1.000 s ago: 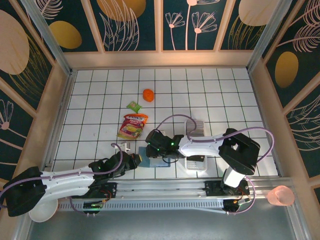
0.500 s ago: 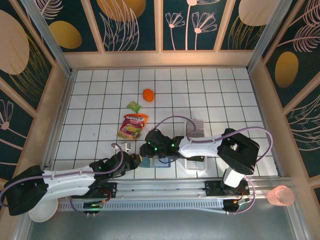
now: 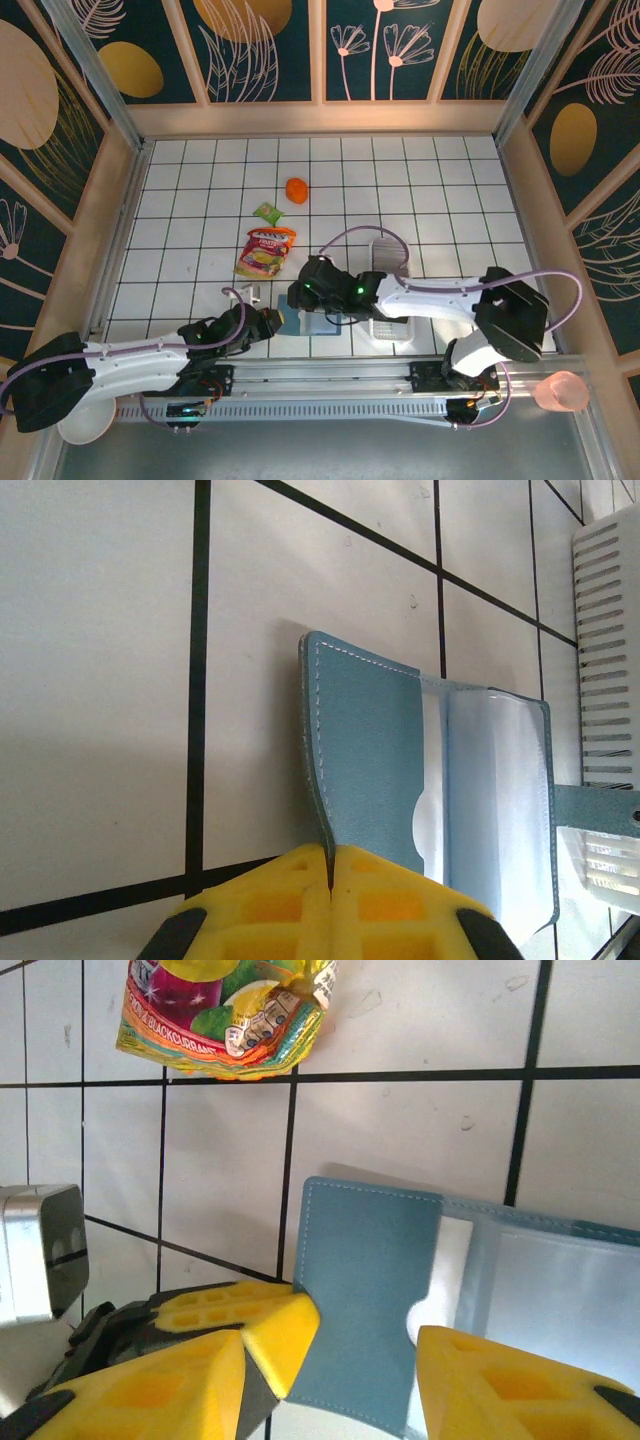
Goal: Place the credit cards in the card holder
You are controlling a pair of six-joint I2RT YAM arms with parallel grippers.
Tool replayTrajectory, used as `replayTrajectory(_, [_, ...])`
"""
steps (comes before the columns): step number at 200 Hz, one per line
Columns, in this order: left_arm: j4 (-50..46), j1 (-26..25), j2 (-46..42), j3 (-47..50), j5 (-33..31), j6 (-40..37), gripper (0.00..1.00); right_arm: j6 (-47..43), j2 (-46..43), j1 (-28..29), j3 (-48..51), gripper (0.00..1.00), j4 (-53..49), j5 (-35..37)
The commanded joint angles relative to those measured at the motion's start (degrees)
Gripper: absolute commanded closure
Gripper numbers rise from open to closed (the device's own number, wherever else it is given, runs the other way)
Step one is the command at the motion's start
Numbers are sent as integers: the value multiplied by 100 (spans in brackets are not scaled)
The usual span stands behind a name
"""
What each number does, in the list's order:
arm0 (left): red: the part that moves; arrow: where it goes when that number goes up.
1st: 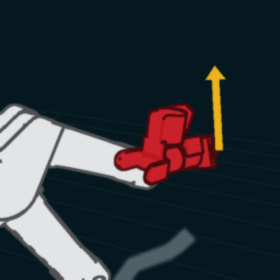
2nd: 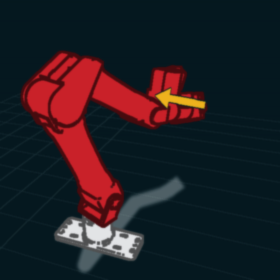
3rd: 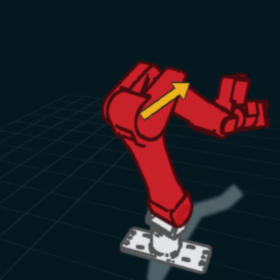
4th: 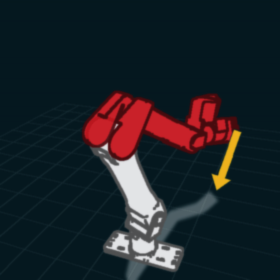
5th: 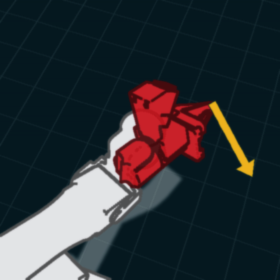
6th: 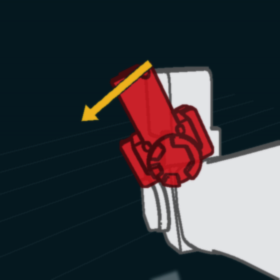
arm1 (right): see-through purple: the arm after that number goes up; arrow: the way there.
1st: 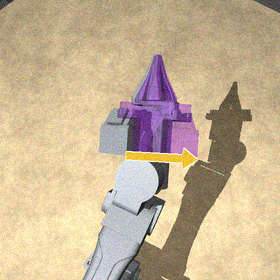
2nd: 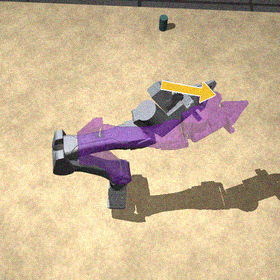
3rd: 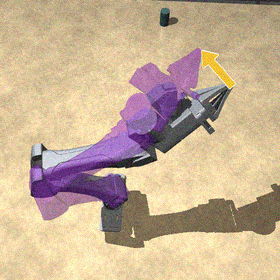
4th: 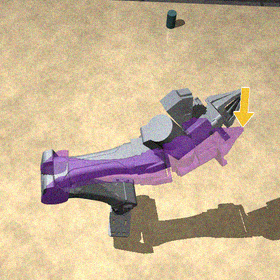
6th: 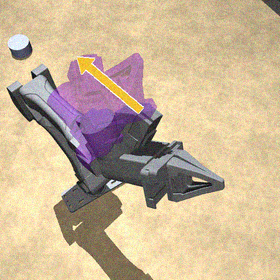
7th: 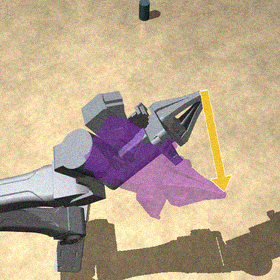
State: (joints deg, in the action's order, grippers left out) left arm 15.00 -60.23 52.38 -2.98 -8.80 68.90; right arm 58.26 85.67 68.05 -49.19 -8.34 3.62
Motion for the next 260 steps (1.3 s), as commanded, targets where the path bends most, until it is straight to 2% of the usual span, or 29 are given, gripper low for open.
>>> replayTrajectory(1, [-42,15,-68,120,37,120,100,340,-129,111,339,51,-636,367])
replayTrajectory(89, [44,11,-27,158,76,136,100,567,412,340,367,50,-811,392])
replayTrajectory(117, [72,11,-25,167,80,134,100,598,622,357,341,47,-851,352])
replayTrajectory(260, [384,11,165,254,168,214,100,913,899,379,340,44,961,-195])
